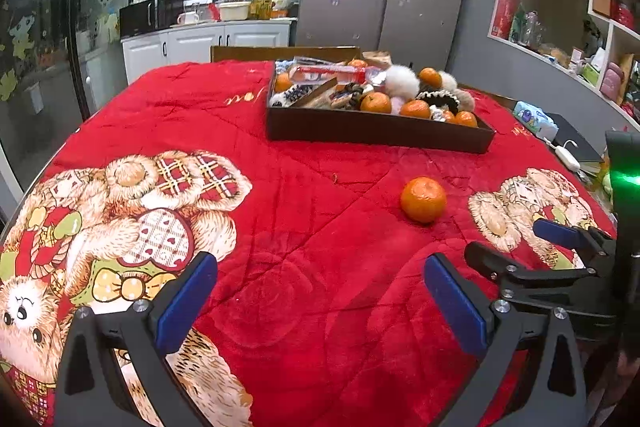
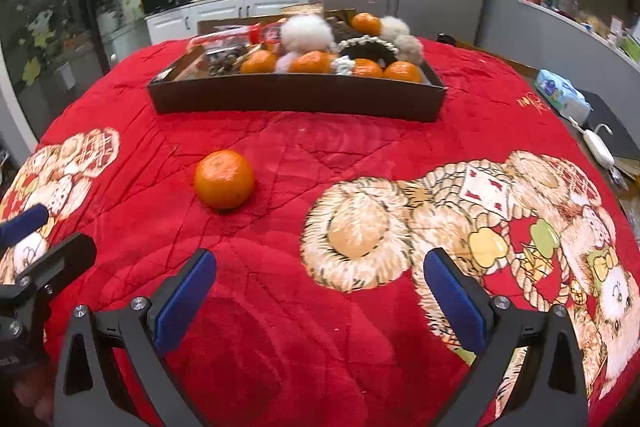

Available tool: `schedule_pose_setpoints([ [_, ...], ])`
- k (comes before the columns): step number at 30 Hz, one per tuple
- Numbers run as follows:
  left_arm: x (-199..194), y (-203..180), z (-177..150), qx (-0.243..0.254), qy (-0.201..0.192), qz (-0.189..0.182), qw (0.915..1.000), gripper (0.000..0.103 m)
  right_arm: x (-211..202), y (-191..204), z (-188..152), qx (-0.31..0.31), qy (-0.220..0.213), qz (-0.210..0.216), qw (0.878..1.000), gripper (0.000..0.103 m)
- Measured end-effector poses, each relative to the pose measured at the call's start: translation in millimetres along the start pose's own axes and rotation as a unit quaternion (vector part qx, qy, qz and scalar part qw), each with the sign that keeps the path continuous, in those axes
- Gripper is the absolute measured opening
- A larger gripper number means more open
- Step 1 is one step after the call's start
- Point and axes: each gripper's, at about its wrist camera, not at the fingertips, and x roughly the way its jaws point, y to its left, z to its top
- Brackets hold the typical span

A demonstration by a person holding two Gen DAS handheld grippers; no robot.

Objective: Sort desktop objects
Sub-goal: 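Withdraw both open tools from the tray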

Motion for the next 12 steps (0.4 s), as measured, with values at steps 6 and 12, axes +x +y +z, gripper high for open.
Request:
schedule_pose_setpoints([
  [6, 2.5, -4.5, 4.7, 0.003, 0.002, -0.001, 1.0, 0.103, -2.9, 1.7, -2.1, -0.002, -0.009, 0.001, 1.0, 0.103],
  [12, 4.7, -4.6, 5.1, 0.003, 0.004, 0.001, 1.0, 0.103, -9.4, 5.1, -2.7, -0.009, -0.025, 0.006, 1.0, 0.103],
])
